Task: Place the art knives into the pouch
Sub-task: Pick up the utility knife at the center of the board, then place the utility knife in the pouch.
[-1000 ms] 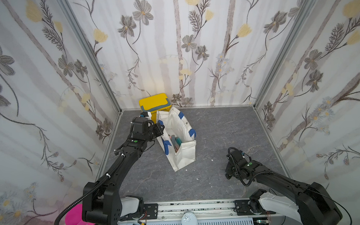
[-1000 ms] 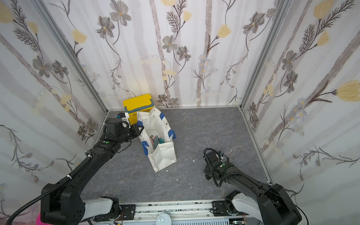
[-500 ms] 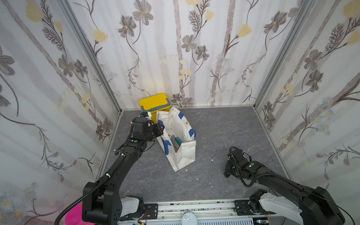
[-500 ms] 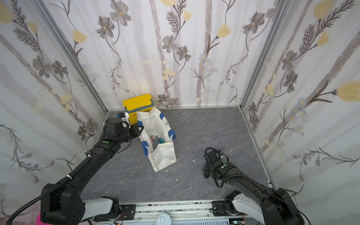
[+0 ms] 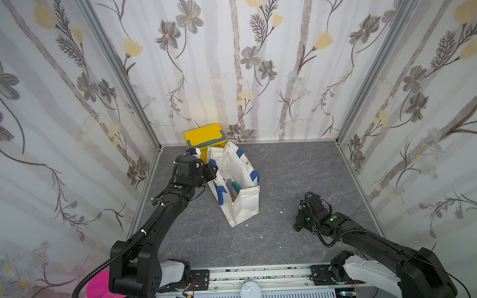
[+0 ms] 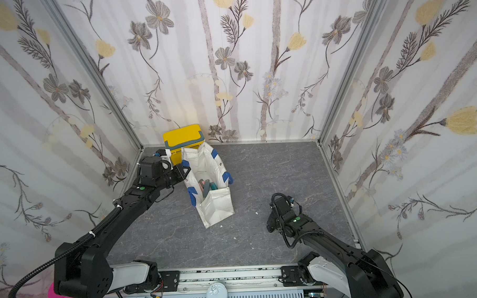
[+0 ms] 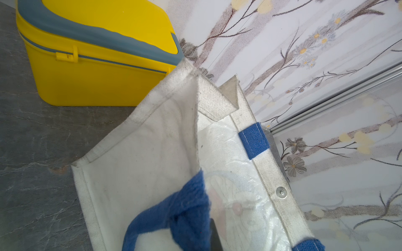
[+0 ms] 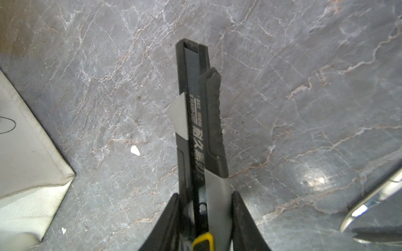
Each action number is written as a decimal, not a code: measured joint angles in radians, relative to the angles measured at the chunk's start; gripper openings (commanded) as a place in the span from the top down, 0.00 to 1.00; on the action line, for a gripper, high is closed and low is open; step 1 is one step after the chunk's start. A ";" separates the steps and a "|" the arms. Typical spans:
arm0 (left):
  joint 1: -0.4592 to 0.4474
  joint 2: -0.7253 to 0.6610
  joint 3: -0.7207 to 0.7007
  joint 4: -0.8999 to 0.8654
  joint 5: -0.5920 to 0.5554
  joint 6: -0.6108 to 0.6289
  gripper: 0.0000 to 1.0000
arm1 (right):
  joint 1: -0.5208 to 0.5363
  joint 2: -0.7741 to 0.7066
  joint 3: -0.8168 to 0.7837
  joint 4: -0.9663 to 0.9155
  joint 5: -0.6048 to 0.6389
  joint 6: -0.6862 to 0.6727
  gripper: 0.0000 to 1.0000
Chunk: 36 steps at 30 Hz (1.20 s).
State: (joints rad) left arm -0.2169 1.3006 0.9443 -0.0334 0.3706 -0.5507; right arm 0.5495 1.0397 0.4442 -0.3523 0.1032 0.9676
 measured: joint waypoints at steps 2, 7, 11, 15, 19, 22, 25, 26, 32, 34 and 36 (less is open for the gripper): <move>0.000 0.000 0.000 0.000 0.000 0.000 1.00 | 0.000 -0.005 0.000 0.015 -0.006 0.001 0.76; 0.000 0.000 0.000 0.000 0.000 0.000 1.00 | 0.000 -0.011 0.011 0.036 -0.024 0.008 0.79; 0.000 0.000 0.000 0.000 0.000 0.000 1.00 | 0.000 -0.029 0.032 0.050 -0.032 0.010 0.79; 0.000 0.000 0.000 0.000 0.000 0.000 1.00 | 0.000 -0.066 0.067 0.066 -0.041 0.019 0.79; 0.000 -0.001 0.000 0.000 0.000 0.000 1.00 | 0.001 -0.071 0.115 0.095 -0.040 0.027 0.80; 0.000 -0.003 0.000 0.000 -0.001 0.000 1.00 | 0.002 -0.045 0.160 0.100 -0.036 0.025 0.81; 0.000 -0.007 -0.001 0.000 -0.001 0.000 1.00 | 0.011 -0.028 0.206 0.099 -0.023 0.018 0.82; 0.000 -0.008 -0.002 0.000 -0.002 0.001 1.00 | 0.015 -0.027 0.220 0.099 -0.017 0.018 0.82; 0.000 -0.010 -0.004 0.000 -0.003 0.001 1.00 | 0.043 -0.011 0.328 0.100 0.019 -0.014 0.85; 0.000 -0.013 -0.004 0.000 -0.003 0.001 1.00 | 0.052 0.008 0.380 0.104 0.034 -0.029 0.85; 0.000 -0.014 -0.004 0.000 -0.004 0.001 1.00 | 0.064 0.032 0.427 0.111 0.047 -0.043 0.85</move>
State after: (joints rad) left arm -0.2173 1.2869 0.9401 -0.0334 0.3668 -0.5499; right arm 0.6140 1.0718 0.8715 -0.2409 0.1501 0.9241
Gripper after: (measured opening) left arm 0.049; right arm 0.326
